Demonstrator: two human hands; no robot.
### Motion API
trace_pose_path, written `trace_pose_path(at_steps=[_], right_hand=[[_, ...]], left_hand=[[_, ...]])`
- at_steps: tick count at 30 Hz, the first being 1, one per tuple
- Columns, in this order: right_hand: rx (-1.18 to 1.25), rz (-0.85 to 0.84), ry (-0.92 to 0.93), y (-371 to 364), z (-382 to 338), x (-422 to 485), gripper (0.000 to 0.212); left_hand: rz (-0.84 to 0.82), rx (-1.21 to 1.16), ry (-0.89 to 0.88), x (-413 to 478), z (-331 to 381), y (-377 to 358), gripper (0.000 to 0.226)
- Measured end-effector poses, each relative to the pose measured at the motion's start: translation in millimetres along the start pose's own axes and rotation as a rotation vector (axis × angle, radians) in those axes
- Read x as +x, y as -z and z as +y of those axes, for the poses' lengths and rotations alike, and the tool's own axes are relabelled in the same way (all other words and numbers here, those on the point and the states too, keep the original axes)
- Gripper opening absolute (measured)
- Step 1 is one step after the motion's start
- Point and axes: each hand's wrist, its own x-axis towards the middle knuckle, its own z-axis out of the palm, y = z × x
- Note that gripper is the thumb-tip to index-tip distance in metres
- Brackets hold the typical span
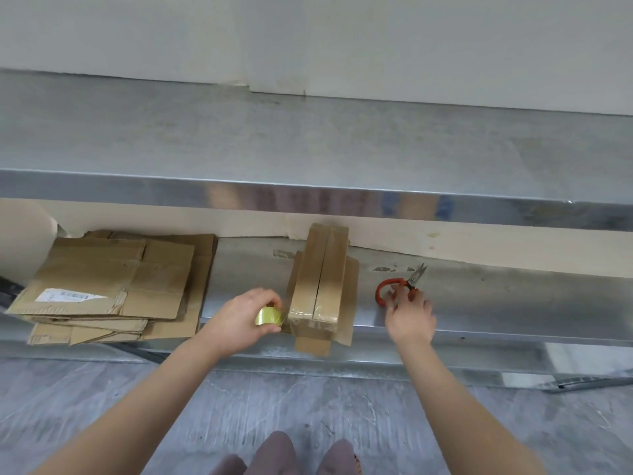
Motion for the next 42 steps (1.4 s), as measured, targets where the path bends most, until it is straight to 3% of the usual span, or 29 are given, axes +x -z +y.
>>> trace_pose_path(at_steps=[4,9,14,21,26,30,36,42], right_hand=[[-0.057,-0.049,-0.101,-5,-3,7,0.035],[0.047,0.002,-0.186,-9,-2,0,0.041],[0.038,-0.157,-0.284,-1,1,9,0.034],[-0.122,-0.107,-0.161,9,-1,-47,0.022],[0.123,-0.023,-0.132,21,-7,-136,0.022],[0.501,0.059,-0.054,26,-30,-211,0.026],[0.755,-0.255,-0.102,7,-74,-262,0.059],[0.810,-0.423,-0.080,-6,-96,-258,0.052]], left_hand=[[0.003,-0.009,0.024,-4,1,1,0.030],[-0.004,-0.028,0.037,-5,2,6,0.031],[-0.028,-0.049,0.005,-4,-2,10,0.037],[-0.031,-0.017,-0.027,-2,-5,16,0.034],[-0.021,-0.033,-0.062,-4,-7,17,0.034],[-0.005,-0.053,-0.092,-4,-10,16,0.033],[-0.008,-0.050,-0.182,0,-7,21,0.033],[-0.010,-0.035,-0.196,0,-10,24,0.034]])
